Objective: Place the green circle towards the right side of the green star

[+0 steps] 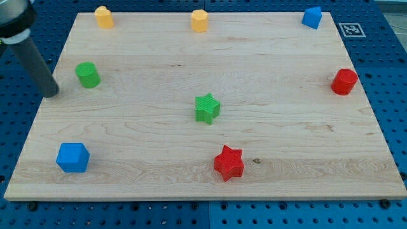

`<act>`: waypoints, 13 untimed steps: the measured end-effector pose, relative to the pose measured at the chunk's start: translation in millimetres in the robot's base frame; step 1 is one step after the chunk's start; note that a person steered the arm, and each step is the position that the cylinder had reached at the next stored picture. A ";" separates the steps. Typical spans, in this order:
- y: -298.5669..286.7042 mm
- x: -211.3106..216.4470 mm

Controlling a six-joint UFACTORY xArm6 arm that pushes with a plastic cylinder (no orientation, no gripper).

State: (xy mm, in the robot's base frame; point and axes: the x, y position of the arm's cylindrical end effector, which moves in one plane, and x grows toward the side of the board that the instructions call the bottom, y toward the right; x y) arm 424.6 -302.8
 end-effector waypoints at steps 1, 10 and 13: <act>20.4 -40.6; 225.1 15.7; 178.2 30.0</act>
State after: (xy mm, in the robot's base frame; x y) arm 454.6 -124.6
